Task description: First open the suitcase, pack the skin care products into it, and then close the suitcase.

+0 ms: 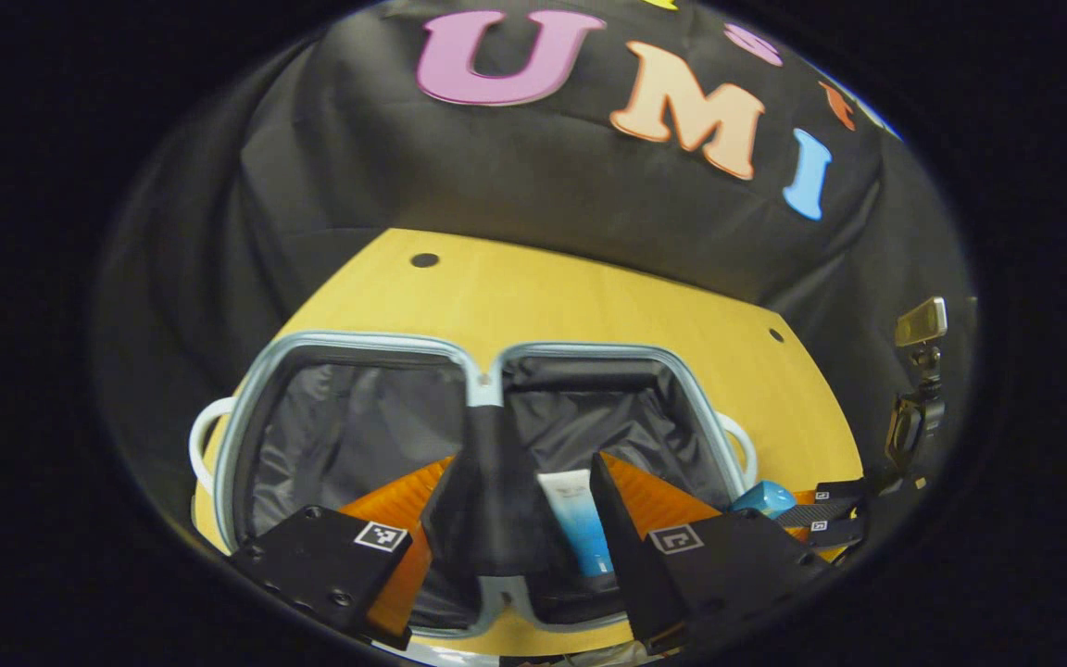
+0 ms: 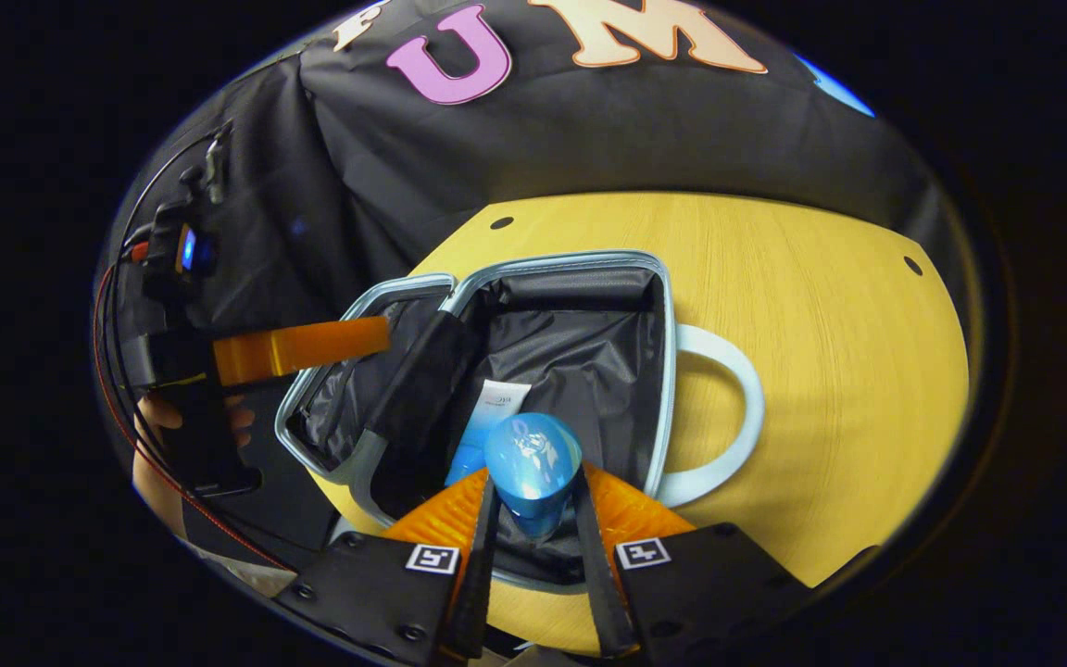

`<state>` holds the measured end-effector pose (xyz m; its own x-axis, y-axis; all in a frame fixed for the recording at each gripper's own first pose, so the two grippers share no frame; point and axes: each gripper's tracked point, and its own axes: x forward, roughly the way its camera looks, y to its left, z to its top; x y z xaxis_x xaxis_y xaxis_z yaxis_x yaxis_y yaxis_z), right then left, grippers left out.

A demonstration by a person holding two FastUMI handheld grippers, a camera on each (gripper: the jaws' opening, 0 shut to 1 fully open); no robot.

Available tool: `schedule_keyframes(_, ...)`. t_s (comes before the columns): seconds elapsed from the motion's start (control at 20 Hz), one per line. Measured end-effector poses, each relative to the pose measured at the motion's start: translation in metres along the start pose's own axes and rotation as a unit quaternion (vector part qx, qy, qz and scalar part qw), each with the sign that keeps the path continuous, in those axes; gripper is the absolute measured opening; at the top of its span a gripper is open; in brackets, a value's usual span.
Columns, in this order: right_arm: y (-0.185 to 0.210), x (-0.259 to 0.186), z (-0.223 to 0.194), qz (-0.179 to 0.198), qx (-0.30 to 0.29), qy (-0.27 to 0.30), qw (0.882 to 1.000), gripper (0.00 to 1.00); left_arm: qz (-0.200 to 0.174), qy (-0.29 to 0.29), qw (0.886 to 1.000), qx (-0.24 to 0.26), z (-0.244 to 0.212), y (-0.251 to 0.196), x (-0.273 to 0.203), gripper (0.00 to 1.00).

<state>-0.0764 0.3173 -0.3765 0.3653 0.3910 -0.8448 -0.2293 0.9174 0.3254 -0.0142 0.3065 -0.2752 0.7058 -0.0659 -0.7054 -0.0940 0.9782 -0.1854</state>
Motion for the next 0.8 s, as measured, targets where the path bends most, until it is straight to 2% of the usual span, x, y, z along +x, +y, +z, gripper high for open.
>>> schedule_keyframes(0.05, 0.004, 0.004, 0.005, 0.000, 0.003, -0.009, 1.000, 0.48, 0.015, -0.003, 1.000, -0.008, 0.001, 0.017, -0.002, 0.80)
schedule_keyframes(0.1, 0.007, 0.008, 0.012, 0.000, 0.003, -0.019, 1.000, 0.43, 0.027, -0.007, 0.999, -0.014, 0.002, 0.033, -0.007, 0.80)
schedule_keyframes(0.15, 0.010, 0.009, 0.017, 0.000, 0.002, -0.028, 1.000, 0.43, 0.040, -0.010, 0.999, -0.021, 0.004, 0.048, -0.013, 0.80)
schedule_keyframes(0.2, 0.013, 0.010, 0.024, 0.001, 0.000, -0.035, 0.999, 0.53, 0.052, -0.014, 0.998, -0.028, 0.007, 0.064, -0.017, 0.81)
schedule_keyframes(0.25, 0.014, 0.013, 0.028, -0.003, -0.005, -0.043, 0.999, 0.63, 0.063, -0.021, 0.997, -0.035, 0.011, 0.077, -0.018, 0.87)
schedule_keyframes(0.35, 0.018, 0.016, 0.035, -0.011, -0.016, -0.054, 0.998, 0.99, 0.086, -0.027, 0.995, -0.048, 0.015, 0.107, -0.021, 0.87)
schedule_keyframes(0.4, 0.020, 0.015, 0.040, -0.012, -0.021, -0.061, 0.998, 0.99, 0.096, -0.031, 0.994, -0.051, 0.017, 0.121, -0.023, 0.82)
schedule_keyframes(0.45, 0.024, 0.014, 0.043, -0.010, -0.023, -0.068, 0.997, 0.94, 0.108, -0.034, 0.992, -0.056, 0.019, 0.135, -0.023, 0.82)
schedule_keyframes(0.5, 0.028, 0.012, 0.048, -0.010, -0.026, -0.075, 0.997, 0.98, 0.118, -0.036, 0.990, -0.062, 0.020, 0.149, -0.025, 0.82)
schedule_keyframes(0.6, 0.031, 0.010, 0.055, -0.013, -0.032, -0.087, 0.996, 0.98, 0.141, -0.041, 0.986, -0.073, 0.029, 0.170, -0.017, 0.83)
schedule_keyframes(0.65, 0.032, 0.009, 0.057, -0.015, -0.034, -0.092, 0.995, 0.98, 0.154, -0.044, 0.984, -0.078, 0.023, 0.196, -0.032, 0.83)
schedule_keyframes(0.8, 0.027, 0.004, 0.074, -0.033, -0.039, -0.120, 0.991, 0.98, 0.203, -0.049, 0.973, -0.095, 0.021, 0.253, -0.038, 0.83)
